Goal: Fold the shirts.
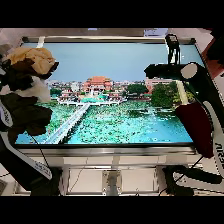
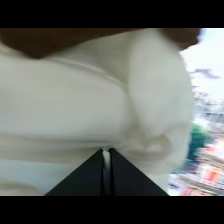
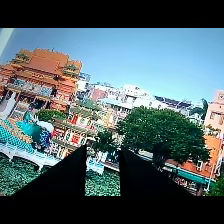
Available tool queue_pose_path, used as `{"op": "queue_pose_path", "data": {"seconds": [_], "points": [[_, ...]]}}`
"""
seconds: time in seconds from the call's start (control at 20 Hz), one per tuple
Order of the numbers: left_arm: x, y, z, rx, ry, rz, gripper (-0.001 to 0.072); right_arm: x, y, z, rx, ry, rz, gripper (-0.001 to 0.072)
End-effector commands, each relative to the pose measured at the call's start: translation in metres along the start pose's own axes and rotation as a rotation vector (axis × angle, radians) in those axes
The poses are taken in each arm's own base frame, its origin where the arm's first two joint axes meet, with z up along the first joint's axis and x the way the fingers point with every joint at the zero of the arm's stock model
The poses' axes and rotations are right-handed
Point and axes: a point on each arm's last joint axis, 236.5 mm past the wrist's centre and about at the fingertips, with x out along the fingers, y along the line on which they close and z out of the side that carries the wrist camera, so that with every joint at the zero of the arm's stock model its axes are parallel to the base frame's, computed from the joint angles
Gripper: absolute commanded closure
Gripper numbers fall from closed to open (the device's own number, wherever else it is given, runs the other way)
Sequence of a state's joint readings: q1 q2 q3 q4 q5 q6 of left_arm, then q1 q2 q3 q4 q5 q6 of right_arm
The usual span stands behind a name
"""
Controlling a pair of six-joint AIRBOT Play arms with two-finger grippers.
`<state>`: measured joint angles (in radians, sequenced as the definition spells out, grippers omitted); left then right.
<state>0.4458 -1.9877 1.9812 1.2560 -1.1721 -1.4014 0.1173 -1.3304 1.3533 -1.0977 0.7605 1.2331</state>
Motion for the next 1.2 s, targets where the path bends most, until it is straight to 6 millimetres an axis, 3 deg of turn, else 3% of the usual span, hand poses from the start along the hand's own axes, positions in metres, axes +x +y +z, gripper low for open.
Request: {"op": "queue_pose_path", "data": {"seconds": [0.0,0.15,0.3,0.45,0.55,0.65,0.7,0.75,0.8,0.85,0.9,1.0,1.05,1.15], "points": [[-0.054,-0.102,0.008,0.068,0.01,-0.301,0.0695,-0.007,0.007,0.006,0.014,-0.017,0.02,0.0457],[-0.094,-0.206,-0.027,0.228,0.09,-0.509,0.0695,-0.029,0.009,0.018,-0.021,-0.057,0.002,0.0457],[-0.106,-0.299,-0.103,0.422,0.282,-0.611,0.0695,-0.067,0.006,0.037,-0.119,-0.121,-0.071,0.0457],[-0.094,-0.379,-0.19,0.59,0.438,-0.654,0.0695,-0.11,0.003,0.055,-0.213,-0.189,-0.151,0.0457],[-0.082,-0.415,-0.245,0.725,0.503,-0.636,0.0695,-0.134,0.005,0.063,-0.25,-0.228,-0.184,0.0457],[-0.067,-0.452,-0.292,0.851,0.506,-0.606,0.0693,-0.143,0.008,0.064,-0.256,-0.234,-0.184,0.0457],[-0.062,-0.468,-0.306,0.895,0.479,-0.601,0.0644,-0.141,0.009,0.057,-0.252,-0.207,-0.176,0.0457],[-0.056,-0.482,-0.309,0.943,0.415,-0.581,0.0384,-0.136,0.01,0.046,-0.245,-0.164,-0.163,0.0456],[-0.054,-0.489,-0.301,0.998,0.341,-0.542,0.0069,-0.13,0.01,0.031,-0.237,-0.105,-0.149,0.0456],[-0.054,-0.489,-0.276,1.046,0.244,-0.461,0.0,-0.124,0.008,0.012,-0.23,-0.041,-0.139,0.0456],[-0.056,-0.482,-0.242,1.078,0.148,-0.359,0.0,-0.117,0.007,-0.005,-0.222,0.011,-0.13,0.0455],[-0.058,-0.44,-0.16,0.985,-0.04,-0.074,0.0002,-0.098,0.001,-0.045,-0.194,0.108,-0.116,0.0455],[-0.055,-0.414,-0.136,0.892,-0.063,0.015,0.0007,-0.088,0.0,-0.062,-0.174,0.141,-0.104,0.0455],[-0.034,-0.371,-0.13,0.792,0.033,0.026,0.0008,-0.069,0.005,-0.091,-0.101,0.166,-0.056,0.0455]]}}
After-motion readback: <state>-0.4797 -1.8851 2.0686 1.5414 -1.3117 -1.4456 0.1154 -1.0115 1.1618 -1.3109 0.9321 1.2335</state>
